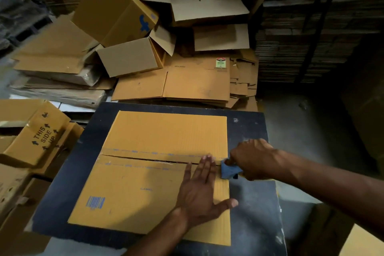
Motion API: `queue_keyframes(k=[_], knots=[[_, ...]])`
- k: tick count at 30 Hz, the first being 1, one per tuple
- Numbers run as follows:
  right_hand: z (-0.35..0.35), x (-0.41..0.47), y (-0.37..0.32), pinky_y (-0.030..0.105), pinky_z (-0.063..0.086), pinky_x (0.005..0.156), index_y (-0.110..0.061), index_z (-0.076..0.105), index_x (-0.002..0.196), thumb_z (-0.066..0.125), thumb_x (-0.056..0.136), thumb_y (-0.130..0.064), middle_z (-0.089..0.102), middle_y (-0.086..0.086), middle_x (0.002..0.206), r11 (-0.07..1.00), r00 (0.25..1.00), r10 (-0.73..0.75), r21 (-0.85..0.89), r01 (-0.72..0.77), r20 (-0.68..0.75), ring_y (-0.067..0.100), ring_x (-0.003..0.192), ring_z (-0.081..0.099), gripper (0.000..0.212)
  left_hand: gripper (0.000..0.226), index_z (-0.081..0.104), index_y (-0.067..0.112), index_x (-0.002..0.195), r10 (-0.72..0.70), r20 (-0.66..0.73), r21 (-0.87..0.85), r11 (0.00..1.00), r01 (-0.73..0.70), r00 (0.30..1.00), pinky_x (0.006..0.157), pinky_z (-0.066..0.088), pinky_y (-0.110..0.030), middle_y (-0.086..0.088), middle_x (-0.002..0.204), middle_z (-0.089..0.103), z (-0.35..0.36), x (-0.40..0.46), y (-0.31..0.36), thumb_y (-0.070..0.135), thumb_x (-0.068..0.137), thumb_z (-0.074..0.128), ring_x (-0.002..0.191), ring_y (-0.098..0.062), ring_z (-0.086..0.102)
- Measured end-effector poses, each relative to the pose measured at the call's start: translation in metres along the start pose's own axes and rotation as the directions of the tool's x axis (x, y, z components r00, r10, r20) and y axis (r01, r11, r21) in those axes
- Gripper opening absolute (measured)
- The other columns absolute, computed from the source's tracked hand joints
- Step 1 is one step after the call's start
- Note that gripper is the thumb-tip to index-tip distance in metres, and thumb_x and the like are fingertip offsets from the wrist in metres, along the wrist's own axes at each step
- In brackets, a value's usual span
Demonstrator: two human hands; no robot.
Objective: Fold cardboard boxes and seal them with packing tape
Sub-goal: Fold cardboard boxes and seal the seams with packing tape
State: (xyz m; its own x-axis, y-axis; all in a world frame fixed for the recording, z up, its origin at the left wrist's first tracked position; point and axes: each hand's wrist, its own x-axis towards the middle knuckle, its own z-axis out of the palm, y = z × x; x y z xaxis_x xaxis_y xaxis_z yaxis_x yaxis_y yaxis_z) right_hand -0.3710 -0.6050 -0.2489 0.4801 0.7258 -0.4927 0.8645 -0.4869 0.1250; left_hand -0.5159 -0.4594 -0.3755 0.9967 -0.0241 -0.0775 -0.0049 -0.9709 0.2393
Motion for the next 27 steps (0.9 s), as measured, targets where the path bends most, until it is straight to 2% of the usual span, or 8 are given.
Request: queue_keyframes(k=[3, 6, 8, 12, 14, 22, 24, 27], knots=[[0.002, -0.002, 0.001, 0.040, 0.060, 0.082, -0.024, 0.059, 0.138, 0.071, 0.093, -0.032, 0.070, 0.008, 0.120, 0.999, 0.999, 0.036, 0.008, -0.036, -0.021, 0.028, 0.105, 0.070, 0.047, 0.117, 0.016, 0.009, 0.164, -0.069, -0.031, -0.014, 0.998, 0.068, 0.997, 0.125, 0.005, -0.054, -0.011, 0.172, 0.002, 0.012, 0.008, 0.025, 0.094, 0.085, 0.027, 0.160, -0.025, 0.001], [0.006, -0.011, 0.012, 0.041, 0.061, 0.084, -0.034, 0.052, 0.146, 0.070, 0.094, -0.036, 0.068, 0.004, 0.121, 0.997, 0.999, 0.002, 0.077, 0.001, -0.037, 0.026, 0.104, 0.069, 0.055, 0.107, 0.022, 0.010, 0.164, -0.104, -0.064, -0.031, 0.994, 0.102, 0.992, 0.124, 0.014, -0.051, -0.008, 0.172, 0.012, 0.019, 0.009, 0.025, 0.076, 0.084, 0.050, 0.159, -0.024, 0.013], [0.005, -0.019, 0.023, 0.041, 0.059, 0.087, -0.039, 0.046, 0.149, 0.069, 0.094, -0.038, 0.066, 0.000, 0.125, 0.991, 0.999, -0.016, 0.130, 0.022, -0.046, 0.025, 0.107, 0.067, 0.060, 0.105, 0.026, 0.009, 0.162, -0.102, -0.071, -0.012, 0.995, 0.101, 0.992, 0.123, 0.016, -0.050, -0.010, 0.171, 0.017, 0.019, 0.009, 0.025, 0.068, 0.081, 0.055, 0.158, -0.025, 0.019], [0.007, -0.042, 0.051, 0.037, 0.055, 0.095, -0.039, 0.044, 0.150, 0.063, 0.098, -0.043, 0.061, -0.002, 0.130, 0.992, 0.999, -0.020, 0.127, 0.024, -0.031, 0.020, 0.113, 0.062, 0.056, 0.101, 0.023, 0.006, 0.162, -0.092, -0.042, 0.092, 0.991, 0.095, 0.995, 0.126, 0.008, -0.051, -0.014, 0.171, 0.012, 0.021, 0.010, 0.027, 0.065, 0.085, 0.050, 0.159, -0.028, 0.012], [0.012, -0.053, 0.062, 0.034, 0.053, 0.097, -0.038, 0.043, 0.150, 0.063, 0.097, -0.044, 0.061, -0.002, 0.132, 0.993, 1.000, -0.006, 0.119, 0.006, 0.002, 0.019, 0.115, 0.061, 0.057, 0.100, 0.023, 0.005, 0.162, -0.094, -0.054, 0.104, 0.990, 0.099, 0.994, 0.126, 0.010, -0.053, -0.015, 0.171, 0.013, 0.020, 0.011, 0.026, 0.064, 0.086, 0.050, 0.159, -0.028, 0.012], [0.045, -0.055, 0.071, 0.033, 0.053, 0.092, -0.034, 0.053, 0.143, 0.067, 0.095, -0.041, 0.065, -0.001, 0.128, 0.988, 0.999, 0.044, 0.144, -0.048, 0.030, 0.022, 0.112, 0.066, 0.050, 0.096, 0.028, 0.008, 0.162, -0.039, -0.064, 0.117, 0.992, 0.047, 0.997, 0.123, 0.015, -0.055, -0.015, 0.171, 0.014, 0.024, 0.015, 0.023, 0.062, 0.086, 0.051, 0.159, -0.030, 0.012], [0.058, -0.041, 0.063, 0.036, 0.056, 0.090, -0.035, 0.057, 0.141, 0.066, 0.095, -0.037, 0.068, 0.001, 0.126, 0.989, 0.999, 0.041, 0.142, -0.044, 0.026, 0.026, 0.111, 0.068, 0.047, 0.097, 0.021, 0.016, 0.165, -0.025, -0.069, 0.126, 0.991, 0.033, 0.997, 0.124, 0.013, -0.055, -0.014, 0.172, 0.011, 0.022, 0.016, 0.024, 0.064, 0.085, 0.050, 0.160, -0.030, 0.008], [0.072, -0.019, 0.057, 0.039, 0.060, 0.088, -0.041, 0.059, 0.139, 0.069, 0.092, -0.036, 0.070, -0.002, 0.124, 0.971, 0.998, 0.059, 0.233, -0.061, 0.016, 0.028, 0.112, 0.069, 0.048, 0.097, 0.009, 0.033, 0.166, -0.018, -0.070, 0.144, 0.989, 0.028, 0.997, 0.125, 0.012, -0.057, -0.015, 0.172, 0.005, 0.015, 0.016, 0.027, 0.066, 0.082, 0.047, 0.160, -0.033, 0.002]])
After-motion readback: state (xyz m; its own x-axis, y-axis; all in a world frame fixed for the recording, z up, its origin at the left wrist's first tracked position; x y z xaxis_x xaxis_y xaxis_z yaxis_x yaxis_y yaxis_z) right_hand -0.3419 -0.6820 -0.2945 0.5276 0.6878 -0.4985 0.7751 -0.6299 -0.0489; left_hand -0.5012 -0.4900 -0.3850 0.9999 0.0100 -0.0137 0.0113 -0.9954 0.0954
